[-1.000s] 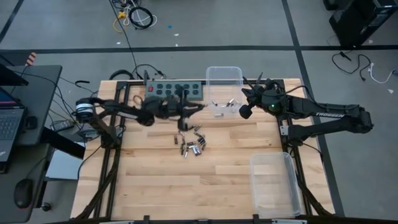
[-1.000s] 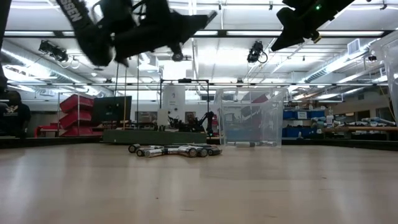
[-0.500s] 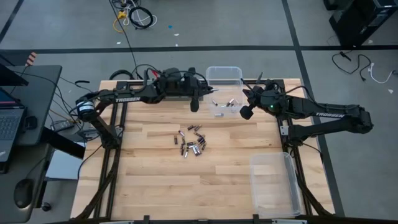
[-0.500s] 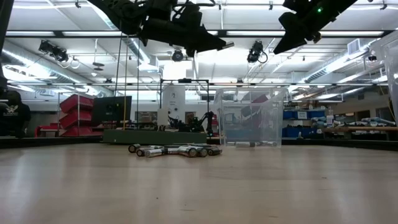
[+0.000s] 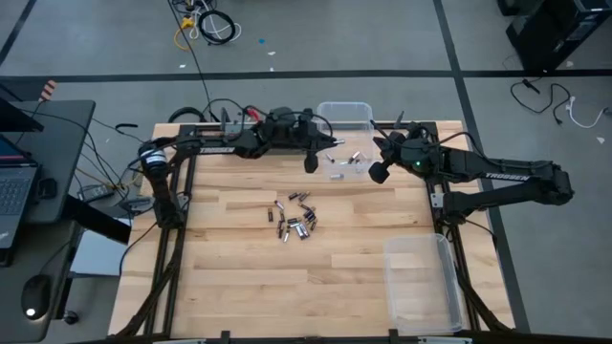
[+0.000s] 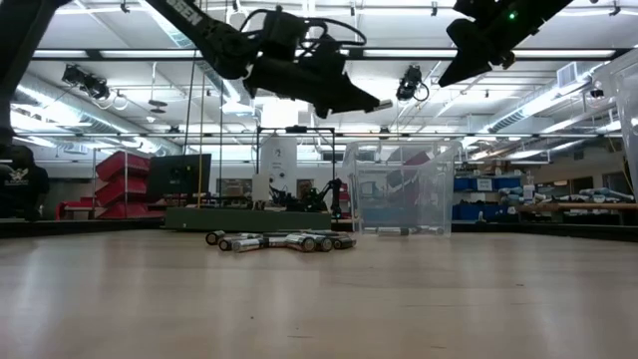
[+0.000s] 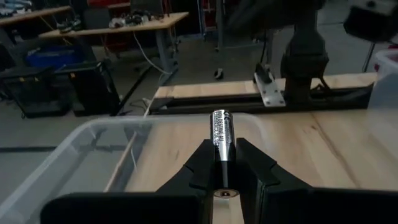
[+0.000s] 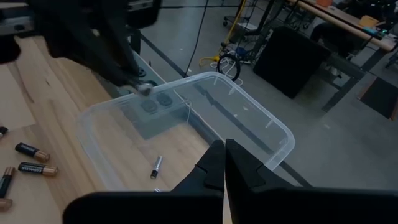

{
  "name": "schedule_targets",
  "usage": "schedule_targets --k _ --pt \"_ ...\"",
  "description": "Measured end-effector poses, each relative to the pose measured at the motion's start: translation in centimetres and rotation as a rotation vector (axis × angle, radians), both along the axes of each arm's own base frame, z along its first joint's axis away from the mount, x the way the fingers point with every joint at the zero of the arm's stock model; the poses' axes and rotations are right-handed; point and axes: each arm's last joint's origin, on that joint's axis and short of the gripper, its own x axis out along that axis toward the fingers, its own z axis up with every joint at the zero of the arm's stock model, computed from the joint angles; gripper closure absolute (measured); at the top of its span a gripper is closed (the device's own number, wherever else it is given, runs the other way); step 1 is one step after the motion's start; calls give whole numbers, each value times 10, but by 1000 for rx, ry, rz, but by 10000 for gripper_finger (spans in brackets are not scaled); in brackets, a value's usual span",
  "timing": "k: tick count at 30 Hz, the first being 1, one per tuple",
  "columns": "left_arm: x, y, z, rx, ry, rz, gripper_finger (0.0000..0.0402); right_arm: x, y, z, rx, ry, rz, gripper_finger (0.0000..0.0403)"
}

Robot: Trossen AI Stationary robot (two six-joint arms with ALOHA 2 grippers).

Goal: Sort batteries
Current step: Put the silver battery into the top transparent bin

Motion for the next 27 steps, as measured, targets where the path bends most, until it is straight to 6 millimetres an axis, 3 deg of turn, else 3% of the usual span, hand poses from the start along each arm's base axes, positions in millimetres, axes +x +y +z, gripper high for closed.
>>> schedule_targets --k 10,27 --pt "19 26 -6 -37 211 13 364 0 0 0 2 -1 -1 402" --pt "15 27 -12 -72 271 19 364 0 0 0 2 0 -1 402"
